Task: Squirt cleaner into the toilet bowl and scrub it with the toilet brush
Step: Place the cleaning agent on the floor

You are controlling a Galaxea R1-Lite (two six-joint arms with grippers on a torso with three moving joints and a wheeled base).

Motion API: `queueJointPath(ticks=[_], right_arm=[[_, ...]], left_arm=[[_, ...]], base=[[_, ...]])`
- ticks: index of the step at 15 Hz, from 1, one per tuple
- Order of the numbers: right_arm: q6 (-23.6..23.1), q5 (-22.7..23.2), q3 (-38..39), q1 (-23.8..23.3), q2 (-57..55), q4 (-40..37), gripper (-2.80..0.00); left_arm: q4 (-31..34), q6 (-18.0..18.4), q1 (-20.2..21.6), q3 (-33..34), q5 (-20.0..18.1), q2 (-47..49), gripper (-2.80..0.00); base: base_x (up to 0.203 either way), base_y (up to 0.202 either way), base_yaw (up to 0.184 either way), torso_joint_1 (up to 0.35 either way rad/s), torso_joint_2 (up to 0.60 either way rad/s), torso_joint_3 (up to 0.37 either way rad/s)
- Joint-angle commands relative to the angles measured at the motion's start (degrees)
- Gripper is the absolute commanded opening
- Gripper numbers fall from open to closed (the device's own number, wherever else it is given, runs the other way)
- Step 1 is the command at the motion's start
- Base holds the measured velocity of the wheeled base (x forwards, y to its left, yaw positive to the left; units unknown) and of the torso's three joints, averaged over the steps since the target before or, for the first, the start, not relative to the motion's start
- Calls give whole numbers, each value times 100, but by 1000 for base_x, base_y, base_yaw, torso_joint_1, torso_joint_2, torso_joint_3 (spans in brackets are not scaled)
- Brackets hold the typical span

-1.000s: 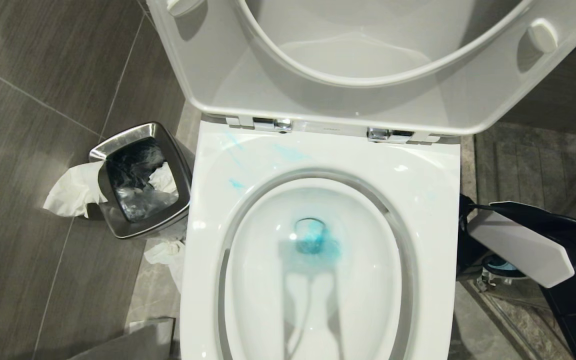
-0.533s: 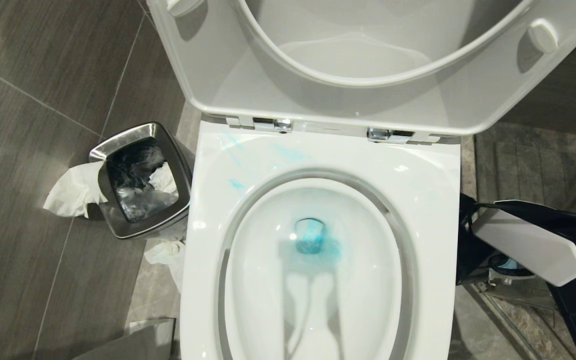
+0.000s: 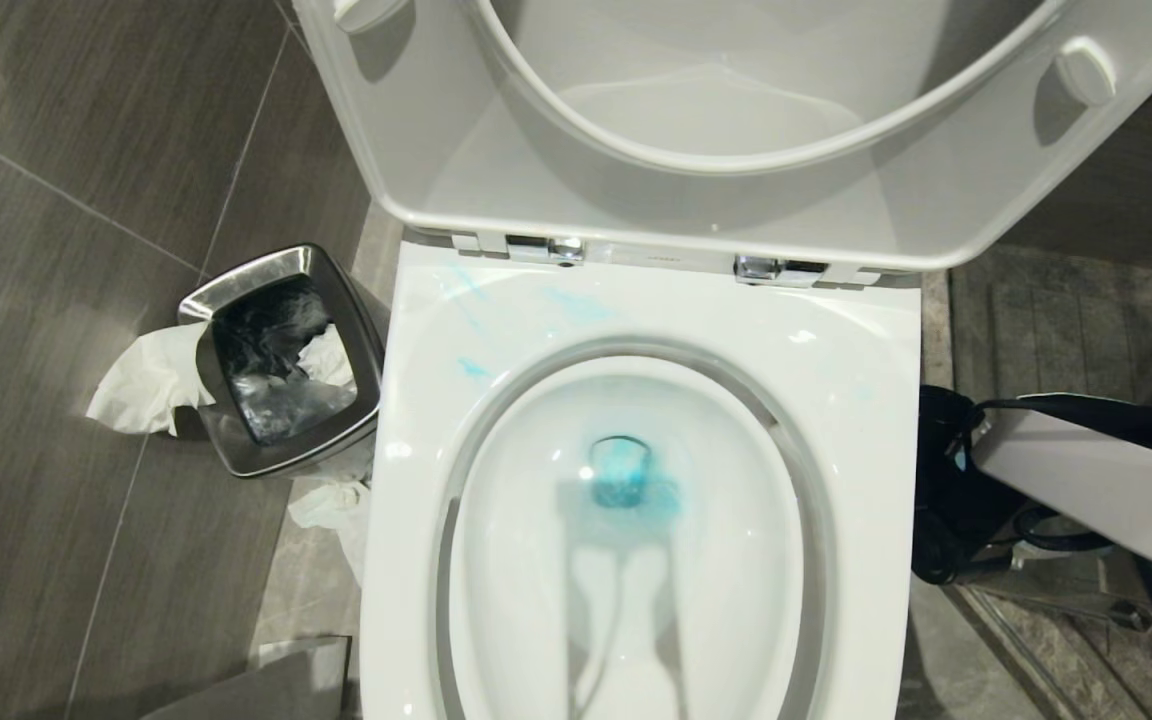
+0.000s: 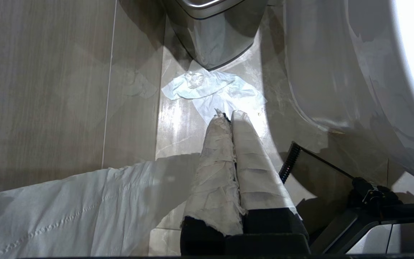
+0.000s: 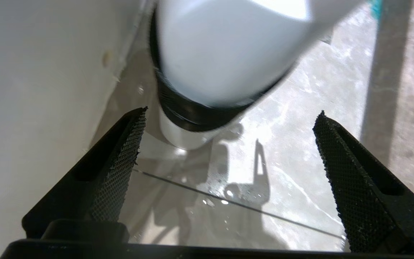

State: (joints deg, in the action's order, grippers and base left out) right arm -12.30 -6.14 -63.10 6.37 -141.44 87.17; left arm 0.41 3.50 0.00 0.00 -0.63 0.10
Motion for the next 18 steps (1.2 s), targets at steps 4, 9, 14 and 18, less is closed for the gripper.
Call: queueJointPath(ticks=[4,9,14,18], right_arm=[[-38,-132,306,-171,159,49,0],[-36,-133,562,-283,347,49,0],[-21,-100,1321,-247,872,49,0],[-89,-56,1969,-230,1654,49,0]], left_arm=[[-18,-106,0,0,9,-1,-280],[-24,-315,0,0,19,-1,-280],[-24,-315,0,0,19,-1,-280],[-24,-315,0,0,19,-1,-280]], base=[[0,0,0,0,0,0],[0,0,0,0,0,0],[0,0,0,0,0,0],[0,0,0,0,0,0]])
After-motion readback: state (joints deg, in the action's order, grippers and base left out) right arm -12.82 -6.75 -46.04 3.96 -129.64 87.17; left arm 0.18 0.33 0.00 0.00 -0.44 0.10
